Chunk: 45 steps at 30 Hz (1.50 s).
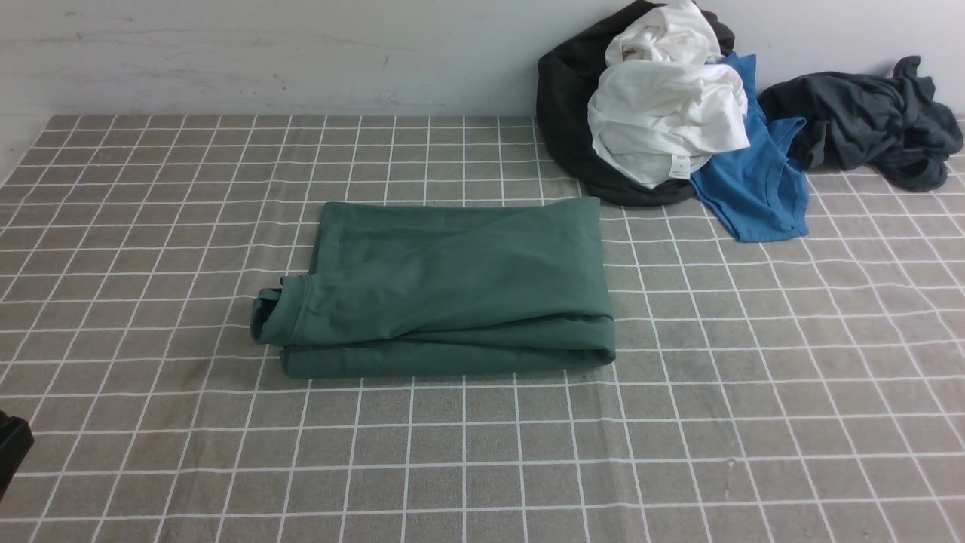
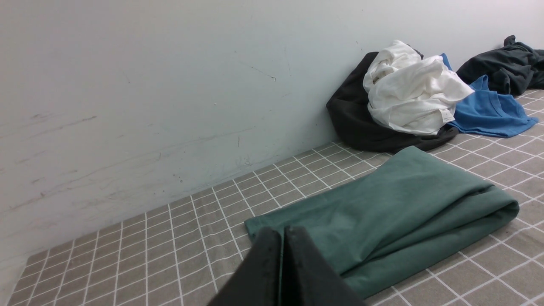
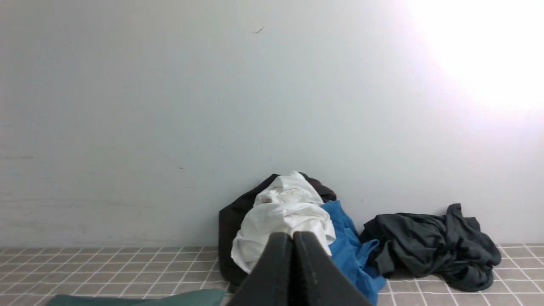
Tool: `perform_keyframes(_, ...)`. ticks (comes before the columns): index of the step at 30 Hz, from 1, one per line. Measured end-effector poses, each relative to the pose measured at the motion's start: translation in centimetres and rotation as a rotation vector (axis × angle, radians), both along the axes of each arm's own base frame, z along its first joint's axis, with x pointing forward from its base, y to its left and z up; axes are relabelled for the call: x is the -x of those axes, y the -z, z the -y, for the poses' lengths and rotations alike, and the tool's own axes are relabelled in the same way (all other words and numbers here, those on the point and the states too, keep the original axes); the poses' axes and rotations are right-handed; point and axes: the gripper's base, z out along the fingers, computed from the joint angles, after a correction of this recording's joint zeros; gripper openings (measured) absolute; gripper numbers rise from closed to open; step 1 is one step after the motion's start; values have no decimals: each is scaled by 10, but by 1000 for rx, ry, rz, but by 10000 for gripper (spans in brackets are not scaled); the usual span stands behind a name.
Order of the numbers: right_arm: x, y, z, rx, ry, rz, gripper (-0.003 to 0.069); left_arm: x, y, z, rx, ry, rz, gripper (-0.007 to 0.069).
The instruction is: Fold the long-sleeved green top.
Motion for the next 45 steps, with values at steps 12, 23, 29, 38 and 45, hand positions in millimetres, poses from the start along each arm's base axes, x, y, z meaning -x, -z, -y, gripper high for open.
perform_keyframes(12,-16,107,1,108,4,-292,-14,0,0,0,0,0,0,-6)
perform_keyframes(23,-15,113,2,131,14,-360,-14,0,0,0,0,0,0,-6)
perform_keyframes(29,-15,113,3,85,33,-364,-14,0,1,0,-2,4,-6,-6)
perform_keyframes(38,-15,113,3,84,33,-364,-14,0,1,0,-2,4,-6,-6)
perform_keyframes(45,-15,113,3,83,33,-364,-14,0,1,0,-2,4,-6,-6)
